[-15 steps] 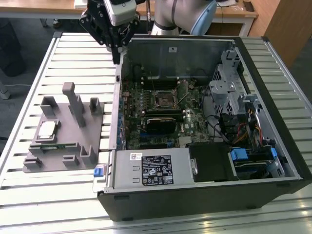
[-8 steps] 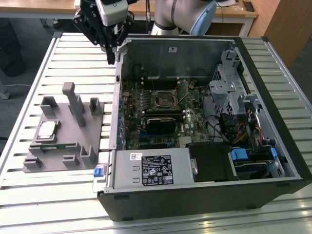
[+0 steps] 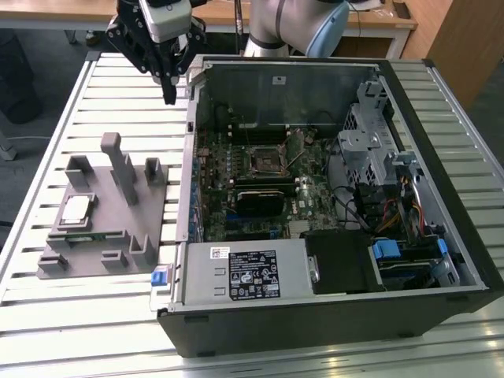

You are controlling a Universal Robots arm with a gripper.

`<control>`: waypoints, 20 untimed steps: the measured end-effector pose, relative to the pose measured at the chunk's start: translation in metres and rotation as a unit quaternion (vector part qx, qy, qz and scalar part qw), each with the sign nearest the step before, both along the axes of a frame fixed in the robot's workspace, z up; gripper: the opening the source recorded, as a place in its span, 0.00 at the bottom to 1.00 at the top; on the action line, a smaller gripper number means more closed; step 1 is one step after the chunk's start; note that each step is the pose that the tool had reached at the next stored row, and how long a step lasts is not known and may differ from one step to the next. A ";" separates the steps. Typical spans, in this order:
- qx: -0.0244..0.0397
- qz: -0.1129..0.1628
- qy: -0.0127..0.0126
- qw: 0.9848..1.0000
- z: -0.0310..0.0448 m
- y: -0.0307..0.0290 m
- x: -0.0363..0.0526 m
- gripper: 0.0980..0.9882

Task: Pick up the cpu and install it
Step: 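Reach for the cpu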

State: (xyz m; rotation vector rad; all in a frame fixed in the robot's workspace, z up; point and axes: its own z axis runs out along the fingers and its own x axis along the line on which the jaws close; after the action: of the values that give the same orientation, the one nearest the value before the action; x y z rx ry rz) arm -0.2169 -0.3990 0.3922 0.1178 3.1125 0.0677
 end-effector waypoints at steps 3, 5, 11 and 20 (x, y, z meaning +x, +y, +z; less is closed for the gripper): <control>0.000 0.000 0.000 1.000 -0.0001 0.0000 -0.0056 0.01; 0.000 0.000 0.000 1.000 -0.0001 0.0000 -0.0108 0.01; 0.000 0.000 0.000 1.000 -0.0003 0.0000 -0.0215 0.01; 0.000 0.000 0.001 1.000 -0.0005 0.0000 -0.0372 0.01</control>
State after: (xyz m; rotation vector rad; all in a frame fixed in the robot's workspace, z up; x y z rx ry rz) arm -0.2541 -0.3989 0.3916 0.1180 3.1142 0.0676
